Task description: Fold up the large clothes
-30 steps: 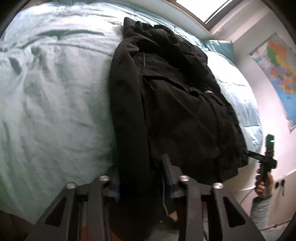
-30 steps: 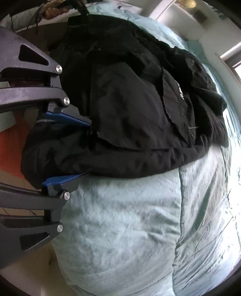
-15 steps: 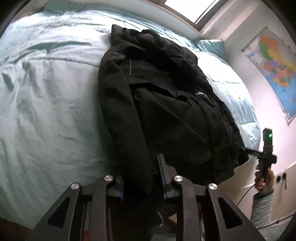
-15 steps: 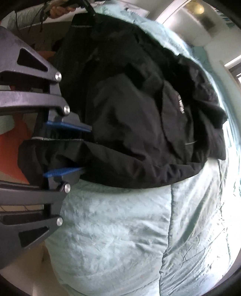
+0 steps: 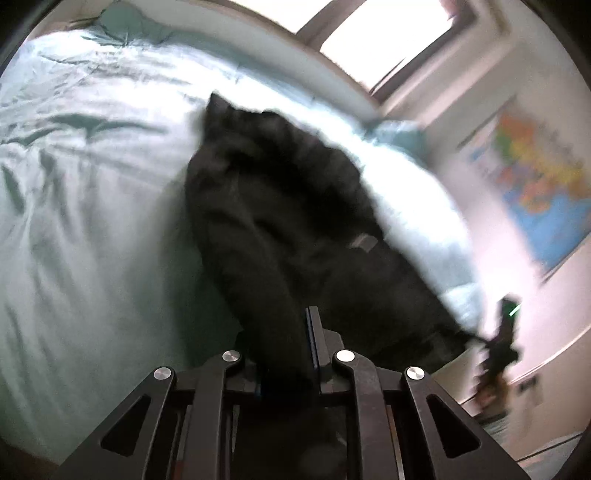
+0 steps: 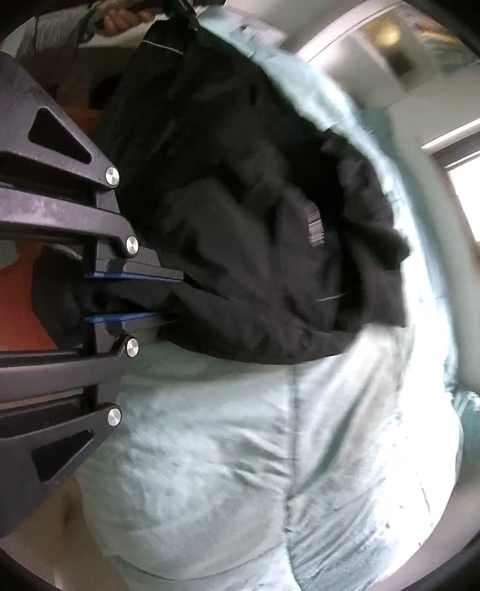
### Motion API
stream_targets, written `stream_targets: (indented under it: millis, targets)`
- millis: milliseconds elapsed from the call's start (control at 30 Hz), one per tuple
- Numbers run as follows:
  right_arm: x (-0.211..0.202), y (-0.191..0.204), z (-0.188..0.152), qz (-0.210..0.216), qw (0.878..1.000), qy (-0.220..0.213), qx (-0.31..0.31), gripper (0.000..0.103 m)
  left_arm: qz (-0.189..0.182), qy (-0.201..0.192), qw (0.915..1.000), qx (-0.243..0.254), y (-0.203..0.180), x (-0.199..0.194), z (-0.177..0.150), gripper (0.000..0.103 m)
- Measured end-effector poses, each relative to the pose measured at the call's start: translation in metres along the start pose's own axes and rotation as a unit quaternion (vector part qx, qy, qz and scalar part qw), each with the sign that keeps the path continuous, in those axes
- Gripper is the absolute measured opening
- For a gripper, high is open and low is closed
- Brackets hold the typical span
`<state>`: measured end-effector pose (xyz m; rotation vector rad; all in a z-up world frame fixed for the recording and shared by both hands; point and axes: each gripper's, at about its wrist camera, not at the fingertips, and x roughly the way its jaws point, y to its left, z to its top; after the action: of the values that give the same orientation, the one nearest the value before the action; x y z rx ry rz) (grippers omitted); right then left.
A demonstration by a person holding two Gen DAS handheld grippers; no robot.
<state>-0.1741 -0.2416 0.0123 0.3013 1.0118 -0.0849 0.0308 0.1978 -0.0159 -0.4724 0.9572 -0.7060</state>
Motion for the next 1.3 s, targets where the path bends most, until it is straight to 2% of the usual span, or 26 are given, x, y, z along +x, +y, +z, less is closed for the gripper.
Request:
stream_targets:
  millis: [67,167,233,333,433,567,633,700,800,933,1067,1133,1300]
  targets:
    - [-0.016,-0.002,0.010,0.020,0.999,-0.026,0.005,0.017,-0.023,-0.026,0.9994,0.003,-0.004,-0.009,0.016,0.018]
    - [-0.013,-0.002,0.024,0.029,0.999,-0.034,0.008,0.017,-0.017,-0.037,0.9990,0.021,-0.009,-0.001,0.035,0.018]
    - [0.003,-0.002,0.028,0.029,0.999,-0.017,0.011,0.017,-0.014,-0.028,0.9992,0.023,-0.007,0.011,0.038,0.018]
    - [0.044,-0.007,0.030,0.028,0.999,0.029,0.014,0.017,-0.002,-0.003,0.9998,0.020,0.002,0.039,0.043,0.018]
    - [0.069,-0.013,0.039,0.051,0.997,0.048,0.017,0.017,-0.013,0.009,0.9995,0.026,0.005,0.063,0.061,0.018]
    - [0.091,-0.019,0.063,0.082,0.994,0.066,0.016,0.017,-0.031,0.030,0.9987,0.027,-0.002,0.093,0.092,0.018]
    - [0.098,-0.022,0.076,0.088,0.991,0.097,0.022,0.017,-0.039,0.043,0.9981,0.021,-0.005,0.103,0.105,0.018]
    - [0.097,-0.025,0.086,0.088,0.988,0.121,0.034,0.017,-0.024,0.064,0.9974,0.020,-0.012,0.110,0.121,0.018]
    - [0.089,-0.025,0.102,0.082,0.984,0.146,0.064,0.017,-0.014,0.077,0.9969,0.010,-0.022,0.106,0.142,0.018]
    - [0.057,-0.026,0.140,0.075,0.981,0.146,0.103,0.017,0.006,0.075,0.9971,-0.012,-0.033,0.080,0.175,0.018]
    - [0.025,-0.021,0.194,0.078,0.982,0.126,0.120,0.017,0.030,0.052,0.9971,-0.047,-0.034,0.053,0.216,0.017]
    - [0.014,-0.015,0.223,0.082,0.982,0.122,0.121,0.017,0.027,0.035,0.9959,-0.078,-0.032,0.041,0.241,0.017]
    - [-0.005,0.006,0.295,0.083,0.988,0.086,0.098,0.017,0.038,-0.004,0.9954,-0.087,-0.045,0.023,0.287,0.017]
